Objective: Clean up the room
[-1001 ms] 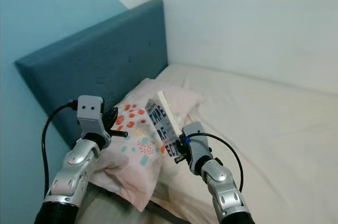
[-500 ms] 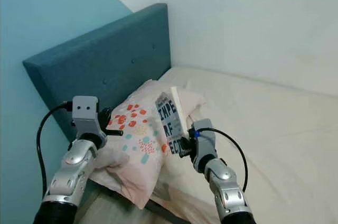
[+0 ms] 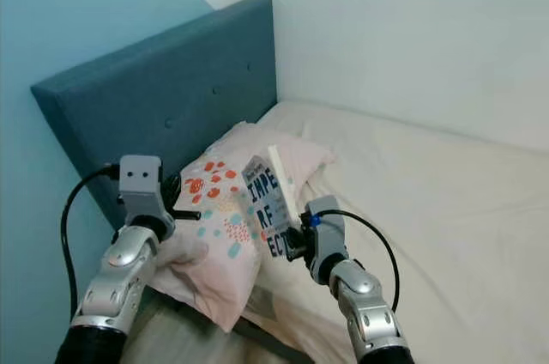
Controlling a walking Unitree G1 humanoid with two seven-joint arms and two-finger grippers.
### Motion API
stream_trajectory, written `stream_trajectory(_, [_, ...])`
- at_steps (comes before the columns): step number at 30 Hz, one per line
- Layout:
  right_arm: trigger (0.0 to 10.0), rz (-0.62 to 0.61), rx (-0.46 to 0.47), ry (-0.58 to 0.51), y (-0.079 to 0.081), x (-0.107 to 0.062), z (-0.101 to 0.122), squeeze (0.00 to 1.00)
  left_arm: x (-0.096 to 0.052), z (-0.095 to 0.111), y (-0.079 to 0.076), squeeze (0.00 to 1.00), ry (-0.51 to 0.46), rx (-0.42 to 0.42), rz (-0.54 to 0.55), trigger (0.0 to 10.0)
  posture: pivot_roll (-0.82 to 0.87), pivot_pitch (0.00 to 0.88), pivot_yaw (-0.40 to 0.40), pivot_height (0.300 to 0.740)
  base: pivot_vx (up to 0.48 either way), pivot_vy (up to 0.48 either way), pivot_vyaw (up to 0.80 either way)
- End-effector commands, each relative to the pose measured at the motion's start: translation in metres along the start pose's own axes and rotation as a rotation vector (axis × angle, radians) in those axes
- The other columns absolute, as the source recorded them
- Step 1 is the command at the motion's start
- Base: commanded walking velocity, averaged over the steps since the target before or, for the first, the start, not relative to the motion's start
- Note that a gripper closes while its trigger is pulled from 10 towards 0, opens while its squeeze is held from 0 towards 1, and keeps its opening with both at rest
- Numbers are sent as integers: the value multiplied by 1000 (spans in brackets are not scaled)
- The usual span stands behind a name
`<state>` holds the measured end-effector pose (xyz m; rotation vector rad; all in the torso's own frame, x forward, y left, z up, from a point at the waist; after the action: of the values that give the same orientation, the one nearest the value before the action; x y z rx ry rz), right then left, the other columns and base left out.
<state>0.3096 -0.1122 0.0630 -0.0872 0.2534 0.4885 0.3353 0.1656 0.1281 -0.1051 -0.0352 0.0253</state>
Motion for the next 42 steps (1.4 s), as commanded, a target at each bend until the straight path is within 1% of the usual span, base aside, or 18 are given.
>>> stream_trajectory(1, [10000,11,2,-19,2,0,5,0,-2,-6,-1,0,22,2,0,10000,-16,0,1,610,0,0,0])
stream_trajectory(8, [10000,12,-5,-21,-1,-2,8,0,-1,-6,-4,0,27,-2,-22,10000,-17,0,3,586,0,0,0])
stream_trajectory(17, [10000,5,-5,-24,-5,-4,10,0,-2,-7,-5,0,36,-4,-36,10000,-17,0,4,586,0,0,0])
stream_trajectory(19, [10000,8,6,-36,-8,-3,16,0,-2,-8,-6,0,40,-5,-48,10000,-18,0,5,586,0,0,0])
stream_trajectory(23, [10000,47,-38,-44,-18,-2,32,0,-1,-7,-7,0,43,-18,-69,10000,-21,0,6,586,0,0,0])
stream_trajectory(24, [10000,47,-38,-44,-18,-2,32,0,-1,-7,-7,0,43,-18,-69,10000,-21,0,6,586,0,0,0])
stream_trajectory(26, [10000,110,-91,-20,-26,1,44,0,-1,-5,-4,0,39,-29,-73,10000,-21,3,-1,581,0,0,0])
stream_trajectory(27, [10000,110,-91,-20,-26,1,44,0,-1,-5,-4,0,39,-29,-73,10000,-21,3,-1,581,0,0,0])
stream_trajectory(30, [10000,198,-135,13,-33,1,51,0,-2,-2,-2,0,32,-31,-80,10000,-17,12,-7,567,0,0,0])
stream_trajectory(31, [10000,198,-135,13,-33,1,51,0,-2,-2,-2,0,32,-31,-80,10000,-17,12,-7,567,0,0,0])
stream_trajectory(33, [10000,262,-153,45,-43,-3,57,0,-4,1,0,0,24,-43,-100,10000,-11,32,-23,567,0,0,0])
stream_trajectory(34, [10000,262,-153,45,-43,-3,57,0,-4,1,0,0,24,-43,-100,10000,-11,32,-23,567,0,0,0])
stream_trajectory(36, [10000,326,-155,85,-57,-8,64,0,-8,4,1,0,17,-61,-133,10000,-11,32,-23,567,0,0,0])
stream_trajectory(37, [10000,352,-185,120,-68,-12,66,0,-10,6,-1,0,11,-75,-163,10000,-3,47,-30,567,0,0,0])
stream_trajectory(38, [10000,366,-207,146,-75,-15,66,0,-12,8,-2,0,8,-84,-183,10000,-3,47,-30,567,0,0,0])
stream_trajectory(39, [10000,366,-207,146,-75,-15,66,0,-12,8,-2,0,8,-84,-183,10000,-3,47,-30,567,0,0,0])
stream_trajectory(41, [10000,432,-311,215,-90,-24,66,0,-15,11,-5,0,2,-91,-237,10000,1,58,-29,567,0,0,0])
stream_trajectory(42, [10000,456,-344,239,-94,-27,66,0,-16,13,-6,0,2,-92,-255,10000,3,61,-29,567,0,0,0])
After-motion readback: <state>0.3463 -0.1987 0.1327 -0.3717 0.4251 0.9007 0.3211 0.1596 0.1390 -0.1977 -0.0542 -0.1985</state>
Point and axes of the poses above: a point about 5 cm out from each wrist's last joint towards the gripper, its own x axis pointing out of the wrist towards the gripper, its own z axis along the axis of the wrist's last joint, y = z × x, the point moved 2 cm from there along x, pointing out of the wrist towards the gripper, and after that the axes turned 6 degrees about -x, right-handed, at the moved point
